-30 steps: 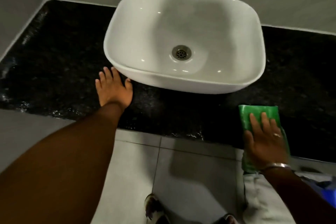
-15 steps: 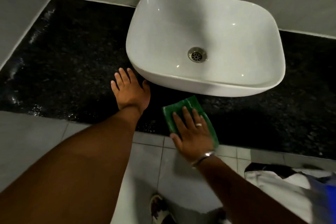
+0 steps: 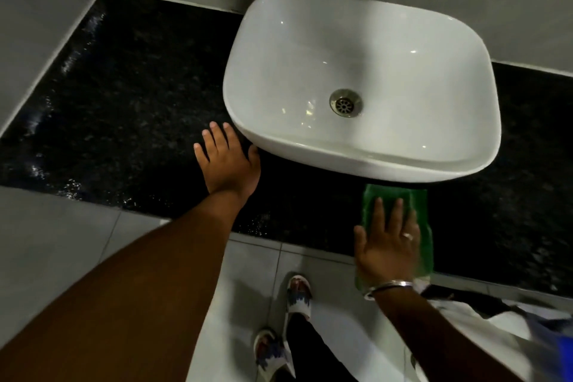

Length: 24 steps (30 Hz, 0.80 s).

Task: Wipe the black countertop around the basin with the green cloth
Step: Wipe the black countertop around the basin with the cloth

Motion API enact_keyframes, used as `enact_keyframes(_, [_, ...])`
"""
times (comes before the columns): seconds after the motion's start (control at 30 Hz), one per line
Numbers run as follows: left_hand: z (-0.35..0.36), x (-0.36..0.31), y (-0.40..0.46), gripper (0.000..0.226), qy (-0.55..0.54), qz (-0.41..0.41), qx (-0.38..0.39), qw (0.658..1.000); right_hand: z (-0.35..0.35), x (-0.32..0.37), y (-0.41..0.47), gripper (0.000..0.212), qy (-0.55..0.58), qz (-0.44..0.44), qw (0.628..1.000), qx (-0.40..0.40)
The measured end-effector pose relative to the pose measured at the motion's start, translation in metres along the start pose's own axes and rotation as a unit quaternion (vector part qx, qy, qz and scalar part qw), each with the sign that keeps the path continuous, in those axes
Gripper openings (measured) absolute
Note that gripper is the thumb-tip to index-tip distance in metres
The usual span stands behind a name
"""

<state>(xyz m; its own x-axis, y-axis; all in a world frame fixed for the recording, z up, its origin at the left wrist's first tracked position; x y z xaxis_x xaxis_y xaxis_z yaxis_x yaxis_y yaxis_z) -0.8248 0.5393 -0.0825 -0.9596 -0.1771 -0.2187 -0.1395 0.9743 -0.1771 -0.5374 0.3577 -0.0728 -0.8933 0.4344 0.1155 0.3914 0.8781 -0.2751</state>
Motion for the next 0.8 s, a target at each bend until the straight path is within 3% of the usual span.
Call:
enact_keyframes(0.2, [-0.050,0.080,0.067,0.073,0.016,-0.027,-0.033,0.999,0.019,0.102,-0.009,0.076,-0.036,-0.135,0.989,0.050])
enact_keyframes(0.4, [-0.082,0.212,0.130,0.069,0.085,0.005,0.037,0.996,0.027,0.127,-0.015,0.079,-0.079,-0.215,0.971,0.063])
enact_keyframes(0.5, [-0.079,0.221,0.132,0.066,0.092,0.012,0.027,0.995,0.030,0.175,-0.016,0.080,-0.087,-0.261,0.959,0.066])
enact_keyframes(0.7, [-0.082,0.219,0.130,0.061,0.088,0.024,0.004,0.996,0.054,0.359,-0.038,0.079,-0.070,-0.331,0.937,0.086])
enact_keyframes(0.8, [-0.078,0.219,0.128,0.062,0.076,0.036,0.007,0.996,0.057,0.371,-0.043,0.074,-0.081,-0.339,0.933,0.086])
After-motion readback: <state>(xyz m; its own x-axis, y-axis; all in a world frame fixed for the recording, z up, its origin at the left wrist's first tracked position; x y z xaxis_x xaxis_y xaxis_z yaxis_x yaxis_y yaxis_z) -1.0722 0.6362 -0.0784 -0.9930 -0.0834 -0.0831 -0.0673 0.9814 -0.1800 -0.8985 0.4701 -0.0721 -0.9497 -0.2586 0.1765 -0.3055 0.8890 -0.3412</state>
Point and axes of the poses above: each hand's wrist, its own y-axis towards the middle knuckle, its own z-axis out of the palm, x = y × z, the point moved 8 cm from there along y, towards the middle knuckle, and after that the axes turned 6 degrees about x, right-handed, at the moved point
